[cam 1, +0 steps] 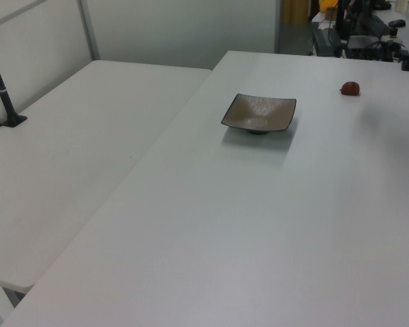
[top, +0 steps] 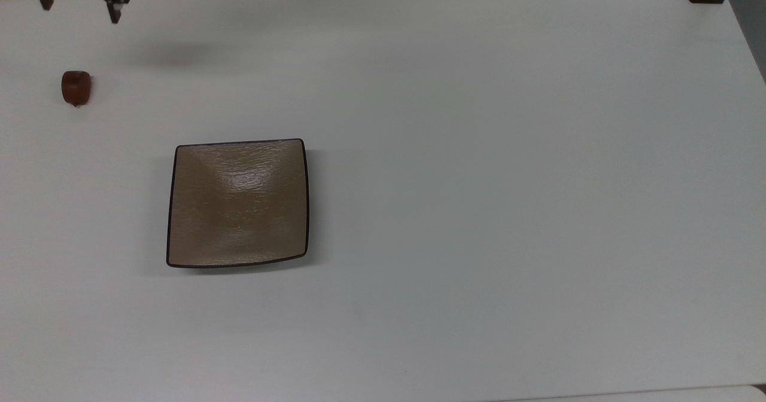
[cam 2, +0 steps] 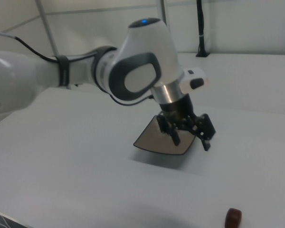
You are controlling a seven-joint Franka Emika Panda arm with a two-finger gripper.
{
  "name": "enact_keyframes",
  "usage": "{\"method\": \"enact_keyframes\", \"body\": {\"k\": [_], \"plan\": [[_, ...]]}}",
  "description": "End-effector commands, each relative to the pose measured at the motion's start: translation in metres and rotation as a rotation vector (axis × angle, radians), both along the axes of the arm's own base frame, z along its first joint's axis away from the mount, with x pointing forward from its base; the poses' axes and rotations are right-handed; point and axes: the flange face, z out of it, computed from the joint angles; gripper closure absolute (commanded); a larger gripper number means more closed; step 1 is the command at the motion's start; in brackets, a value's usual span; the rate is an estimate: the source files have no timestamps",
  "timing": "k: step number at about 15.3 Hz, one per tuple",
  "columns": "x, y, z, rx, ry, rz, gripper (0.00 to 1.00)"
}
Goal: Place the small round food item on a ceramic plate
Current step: 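Move the open gripper over to the small dark-red food item, then lower the gripper onto the dark-red item and close to grasp it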
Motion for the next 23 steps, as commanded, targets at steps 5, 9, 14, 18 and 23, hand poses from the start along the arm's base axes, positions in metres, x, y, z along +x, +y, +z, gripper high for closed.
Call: {"method": "enact_keyframes", "body": {"k": [5,9,14,18,23], "plan": [[0.012,-0.054,-0.087,-0.073,-0.02,-0.031,0.0],[0.01,-0.079,-0.127,-0.082,0.005,-0.056,0.0],[0.01,-0.09,-0.161,-0.083,0.049,-0.052,0.0],[0.003,-0.099,-0.184,-0.075,0.095,-0.028,0.0],[0.004,-0.099,-0.197,-0.077,0.123,-0.004,0.12]]}}
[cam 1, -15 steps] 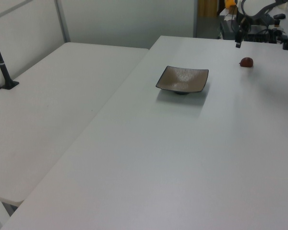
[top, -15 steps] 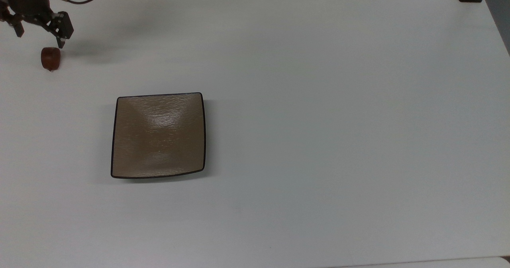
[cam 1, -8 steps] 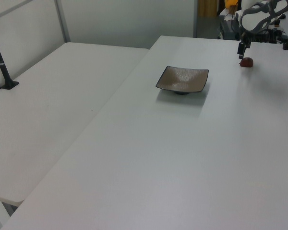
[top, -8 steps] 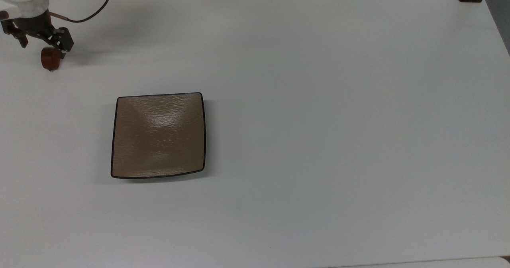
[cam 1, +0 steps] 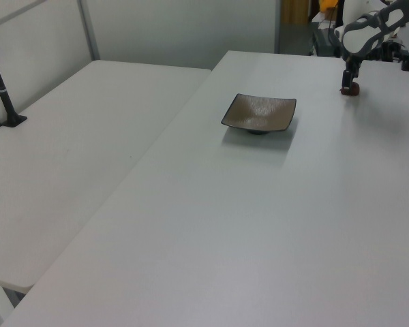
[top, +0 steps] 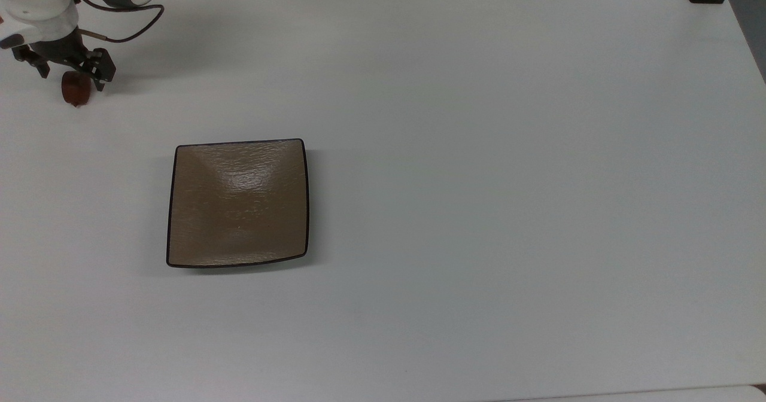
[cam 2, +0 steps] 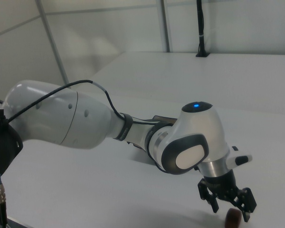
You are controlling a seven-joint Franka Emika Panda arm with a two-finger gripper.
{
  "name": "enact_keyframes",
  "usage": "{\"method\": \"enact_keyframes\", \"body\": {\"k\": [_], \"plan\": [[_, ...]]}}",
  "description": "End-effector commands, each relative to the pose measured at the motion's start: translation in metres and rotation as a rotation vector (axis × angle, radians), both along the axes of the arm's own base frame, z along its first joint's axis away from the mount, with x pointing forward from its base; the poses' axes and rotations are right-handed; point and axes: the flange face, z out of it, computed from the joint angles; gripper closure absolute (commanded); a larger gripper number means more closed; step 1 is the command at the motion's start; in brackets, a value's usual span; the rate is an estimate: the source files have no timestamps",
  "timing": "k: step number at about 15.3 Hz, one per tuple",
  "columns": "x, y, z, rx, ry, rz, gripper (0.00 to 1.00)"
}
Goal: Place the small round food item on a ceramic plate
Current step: 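Lower the gripper onto the dark-red item and close to grasp it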
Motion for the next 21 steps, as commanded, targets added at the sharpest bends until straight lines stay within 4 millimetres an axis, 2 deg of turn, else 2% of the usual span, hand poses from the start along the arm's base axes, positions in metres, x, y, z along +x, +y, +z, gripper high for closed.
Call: {"method": "enact_keyframes", "body": {"k": [1,2,5,6,7,11,13,15,18,21], "plan": [[0.002,0.0,-0.006,-0.015,0.009,0.036,0.2],[0.002,0.0,-0.007,-0.015,0.011,0.036,0.32],[0.0,-0.002,-0.008,-0.012,0.013,0.041,0.76],[0.001,0.0,-0.009,-0.01,0.014,0.048,0.85],[0.002,0.001,-0.009,-0.009,0.014,0.051,0.89],[0.004,0.002,0.001,-0.01,0.005,0.043,0.89],[0.008,0.008,0.009,-0.006,-0.011,0.042,0.89],[0.014,0.015,0.032,-0.009,-0.047,0.048,0.88],[0.026,0.031,0.068,0.035,0.001,0.047,0.88],[0.055,0.066,0.105,0.117,-0.008,-0.004,0.88]]}}
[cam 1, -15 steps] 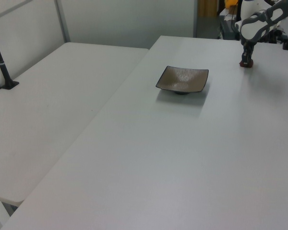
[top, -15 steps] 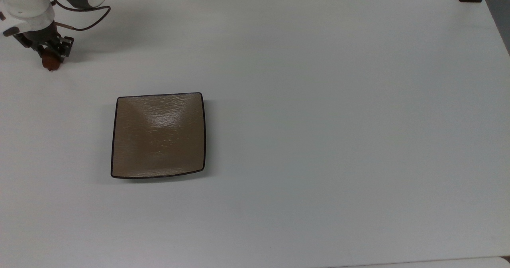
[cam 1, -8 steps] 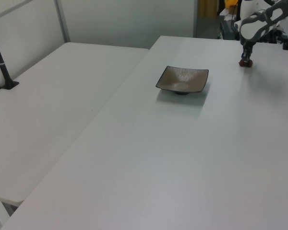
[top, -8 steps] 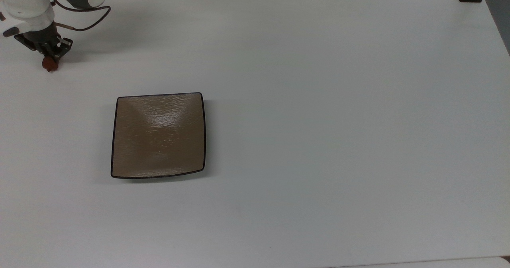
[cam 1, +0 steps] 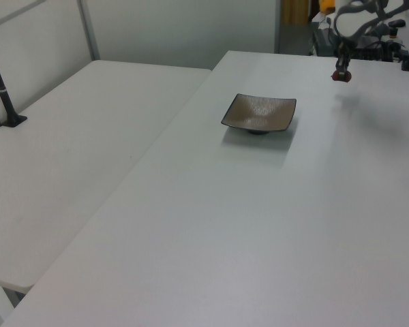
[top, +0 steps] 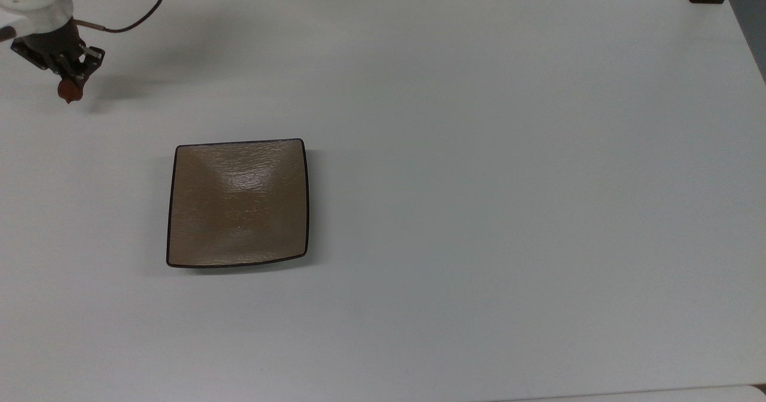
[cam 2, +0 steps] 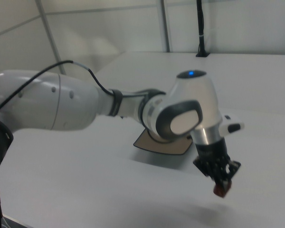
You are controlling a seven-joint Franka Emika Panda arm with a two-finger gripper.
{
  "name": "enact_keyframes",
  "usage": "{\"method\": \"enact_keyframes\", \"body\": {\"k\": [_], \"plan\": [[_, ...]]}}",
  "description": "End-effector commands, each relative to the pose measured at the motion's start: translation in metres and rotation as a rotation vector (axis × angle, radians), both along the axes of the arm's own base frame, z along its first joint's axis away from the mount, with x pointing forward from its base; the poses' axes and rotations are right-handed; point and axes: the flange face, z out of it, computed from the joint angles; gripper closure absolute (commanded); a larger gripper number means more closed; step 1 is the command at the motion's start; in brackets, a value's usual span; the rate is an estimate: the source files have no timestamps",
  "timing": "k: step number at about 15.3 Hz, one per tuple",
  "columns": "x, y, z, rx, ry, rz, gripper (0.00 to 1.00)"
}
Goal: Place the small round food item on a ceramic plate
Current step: 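Carry the held item over the brown square plate and lower it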
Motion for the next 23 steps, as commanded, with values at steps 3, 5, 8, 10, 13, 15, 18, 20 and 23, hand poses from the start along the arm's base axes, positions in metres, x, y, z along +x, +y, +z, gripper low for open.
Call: {"method": "enact_keyframes", "body": {"k": [3,5,8,10,13,15,18,20,23], "plan": [[0.053,0.085,0.058,0.102,-0.061,-0.085,0.88],[0.069,0.122,0.055,0.121,-0.075,-0.114,0.87],[0.092,0.174,0.041,0.15,-0.082,-0.115,0.86],[0.111,0.198,0.03,0.161,-0.09,-0.148,0.83],[0.13,0.226,0.003,0.163,-0.083,-0.17,0.8],[0.143,0.237,-0.006,0.171,-0.147,-0.207,0.81],[0.152,0.243,-0.015,0.182,-0.201,-0.25,0.8],[0.155,0.245,-0.021,0.187,-0.221,-0.27,0.39],[0.155,0.246,-0.021,0.182,-0.222,-0.278,0.0]]}}
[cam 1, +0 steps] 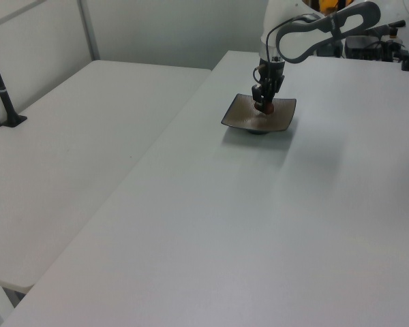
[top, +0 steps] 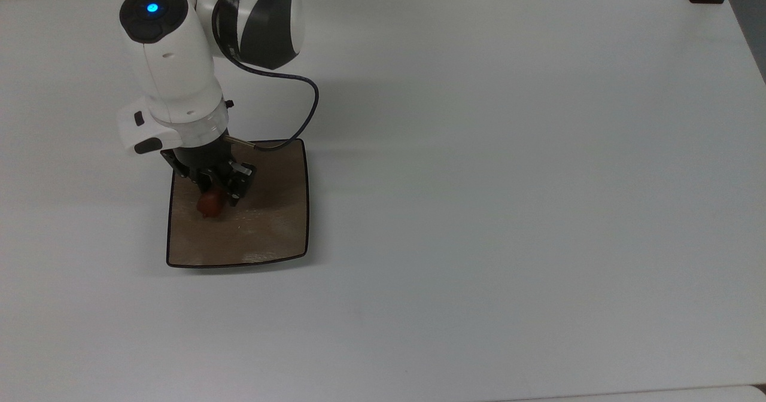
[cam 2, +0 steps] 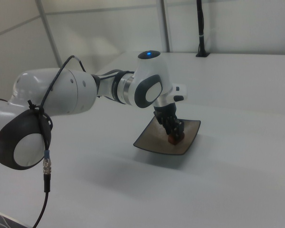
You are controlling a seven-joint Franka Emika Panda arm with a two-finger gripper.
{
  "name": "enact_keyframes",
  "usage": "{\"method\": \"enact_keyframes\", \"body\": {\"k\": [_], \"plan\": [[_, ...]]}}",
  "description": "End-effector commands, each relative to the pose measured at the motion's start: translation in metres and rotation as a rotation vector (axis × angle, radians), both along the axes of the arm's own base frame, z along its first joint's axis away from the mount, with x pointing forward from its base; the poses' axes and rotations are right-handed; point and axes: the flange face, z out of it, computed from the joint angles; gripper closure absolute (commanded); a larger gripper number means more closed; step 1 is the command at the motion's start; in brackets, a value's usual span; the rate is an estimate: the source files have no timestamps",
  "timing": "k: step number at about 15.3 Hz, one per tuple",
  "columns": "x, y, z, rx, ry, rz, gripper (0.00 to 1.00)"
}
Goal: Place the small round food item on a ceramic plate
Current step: 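Open the gripper to release the item onto the plate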
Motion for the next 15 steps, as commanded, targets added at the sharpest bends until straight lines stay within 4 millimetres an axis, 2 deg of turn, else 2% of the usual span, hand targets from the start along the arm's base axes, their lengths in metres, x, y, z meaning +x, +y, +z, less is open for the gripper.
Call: {"method": "enact_keyframes", "body": {"k": [1,4,7,11,15], "plan": [[0.005,0.003,0.005,-0.014,-0.018,-0.021,0.0],[0.004,0.002,0.009,-0.016,-0.017,-0.02,0.0],[0.0,0.001,0.023,-0.018,-0.012,-0.018,0.0],[-0.025,0.003,0.055,-0.041,0.131,0.066,0.0],[-0.066,0.02,0.085,-0.032,0.358,0.214,0.0]]}}
